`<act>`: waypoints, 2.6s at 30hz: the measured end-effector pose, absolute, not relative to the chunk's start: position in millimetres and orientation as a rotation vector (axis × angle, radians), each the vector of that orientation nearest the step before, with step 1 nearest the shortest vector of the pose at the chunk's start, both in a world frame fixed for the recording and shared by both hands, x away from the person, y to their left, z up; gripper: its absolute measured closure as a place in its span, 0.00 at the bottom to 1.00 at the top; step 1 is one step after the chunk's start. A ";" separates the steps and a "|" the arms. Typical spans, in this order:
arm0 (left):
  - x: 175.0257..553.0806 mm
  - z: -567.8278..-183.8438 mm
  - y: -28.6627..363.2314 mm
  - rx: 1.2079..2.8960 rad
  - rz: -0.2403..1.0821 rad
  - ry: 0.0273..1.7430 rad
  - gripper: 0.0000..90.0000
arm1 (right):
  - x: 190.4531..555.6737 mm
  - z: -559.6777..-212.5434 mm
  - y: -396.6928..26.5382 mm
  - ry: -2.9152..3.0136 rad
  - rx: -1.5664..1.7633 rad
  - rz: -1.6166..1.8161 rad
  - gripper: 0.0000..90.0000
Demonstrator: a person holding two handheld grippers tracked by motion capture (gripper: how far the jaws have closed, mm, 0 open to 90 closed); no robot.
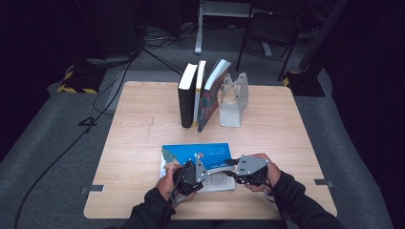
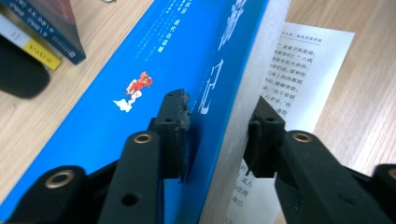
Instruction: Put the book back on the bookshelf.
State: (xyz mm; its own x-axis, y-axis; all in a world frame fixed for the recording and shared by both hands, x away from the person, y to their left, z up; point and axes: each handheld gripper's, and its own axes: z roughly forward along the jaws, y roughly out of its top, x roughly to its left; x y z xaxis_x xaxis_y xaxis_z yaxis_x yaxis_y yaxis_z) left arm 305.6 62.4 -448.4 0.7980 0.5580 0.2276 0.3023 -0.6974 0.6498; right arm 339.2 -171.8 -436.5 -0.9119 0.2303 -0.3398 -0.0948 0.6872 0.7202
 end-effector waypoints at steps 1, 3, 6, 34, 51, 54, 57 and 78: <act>306.8 -447.9 64.8 2.384 0.547 0.610 0.74 | 340.8 -437.1 -172.0 2.490 0.102 1.121 0.65; 309.2 -446.1 70.3 2.386 0.541 0.567 0.75 | 346.2 -439.0 -173.6 2.486 0.096 1.178 0.62; 314.7 -443.2 79.0 2.381 0.506 0.539 0.76 | 353.5 -441.9 -174.7 2.492 0.117 1.229 0.62; 317.4 -449.7 81.7 2.341 0.651 0.631 0.78 | 347.1 -427.5 -166.0 2.418 0.242 1.236 0.54; 314.8 -433.0 105.6 2.223 0.660 0.653 0.82 | 389.0 -465.4 -200.6 2.531 0.476 1.121 0.47; 314.5 -432.0 107.1 2.219 0.655 0.651 0.82 | 393.4 -475.9 -195.4 2.564 0.474 1.088 0.46; 314.1 -431.3 108.6 2.216 0.646 0.642 0.82 | 399.0 -484.7 -190.8 2.591 0.491 1.082 0.46; 312.3 -424.1 112.9 2.136 0.583 0.601 0.82 | 403.9 -485.6 -196.8 2.570 0.478 1.305 0.52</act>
